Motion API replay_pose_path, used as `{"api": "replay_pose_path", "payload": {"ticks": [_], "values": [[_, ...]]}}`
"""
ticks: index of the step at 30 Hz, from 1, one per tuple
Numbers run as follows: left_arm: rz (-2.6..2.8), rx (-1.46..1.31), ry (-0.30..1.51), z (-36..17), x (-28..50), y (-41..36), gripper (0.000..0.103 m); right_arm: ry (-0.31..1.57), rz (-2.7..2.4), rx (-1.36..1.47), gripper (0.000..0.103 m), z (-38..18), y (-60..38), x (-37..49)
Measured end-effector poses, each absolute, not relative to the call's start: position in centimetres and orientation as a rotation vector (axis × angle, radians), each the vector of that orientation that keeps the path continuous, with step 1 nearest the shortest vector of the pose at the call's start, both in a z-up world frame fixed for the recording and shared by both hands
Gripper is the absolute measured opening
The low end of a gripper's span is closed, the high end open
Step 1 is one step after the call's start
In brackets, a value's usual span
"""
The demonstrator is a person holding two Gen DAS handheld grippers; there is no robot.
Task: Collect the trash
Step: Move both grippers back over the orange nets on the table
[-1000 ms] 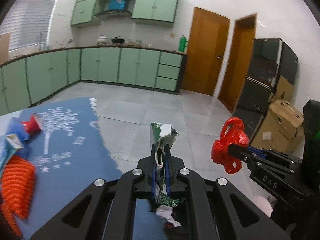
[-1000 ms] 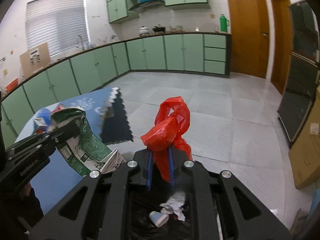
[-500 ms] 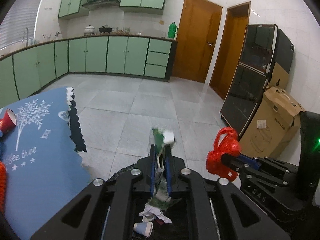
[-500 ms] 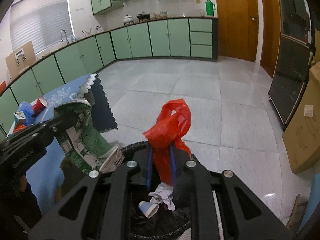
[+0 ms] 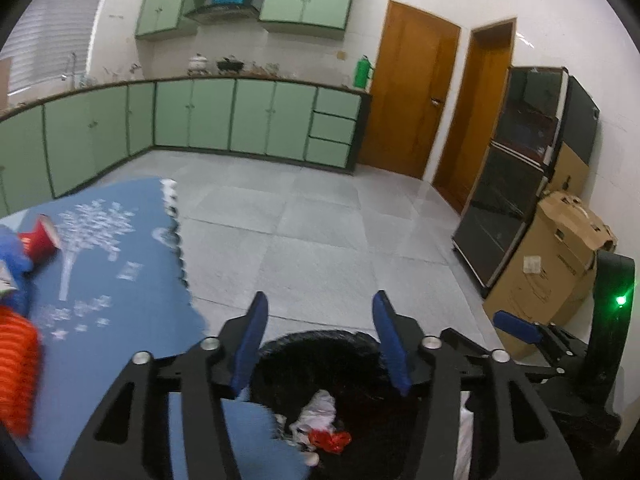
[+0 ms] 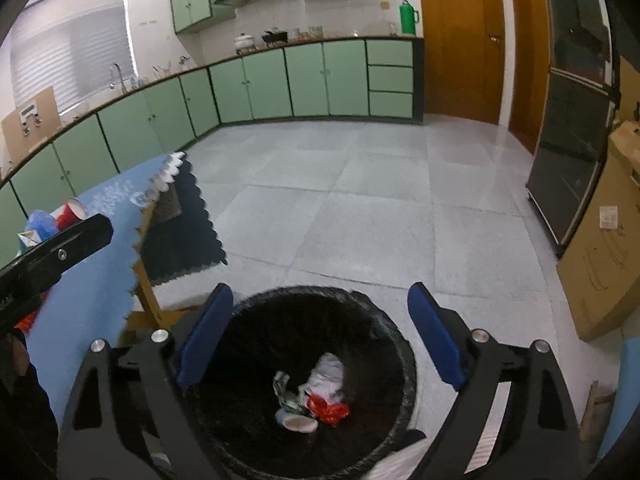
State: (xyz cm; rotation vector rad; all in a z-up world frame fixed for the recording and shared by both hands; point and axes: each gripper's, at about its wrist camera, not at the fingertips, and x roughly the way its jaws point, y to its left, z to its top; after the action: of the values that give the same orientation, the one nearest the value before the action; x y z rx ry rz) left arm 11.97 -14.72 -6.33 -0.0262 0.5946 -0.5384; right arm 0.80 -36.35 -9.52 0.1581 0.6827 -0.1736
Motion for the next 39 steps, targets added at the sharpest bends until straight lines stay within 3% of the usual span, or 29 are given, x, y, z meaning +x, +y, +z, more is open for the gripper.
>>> {"api": "replay_pose_path", "payload": {"ticks": [12, 24, 39], "values": [[-0.223, -0.035, 0.516, -4.2, 10.2, -1.0, 0.059, 0.607, 0.064, 0.147, 0.090, -5.9, -25.1, 4.3], [0.078, -0.084, 0.516, -5.4, 8.0, 12.2, 0.059, 0.579, 0.303, 0.065, 0.089, -5.3, -11.7, 5.8], [0.159, -0.134, 0.549, -7.0, 6.7, 17.4, 0.060, 0.680, 0.379, -0.013, 0.089, -7.8, -4.1, 6.9]]}}
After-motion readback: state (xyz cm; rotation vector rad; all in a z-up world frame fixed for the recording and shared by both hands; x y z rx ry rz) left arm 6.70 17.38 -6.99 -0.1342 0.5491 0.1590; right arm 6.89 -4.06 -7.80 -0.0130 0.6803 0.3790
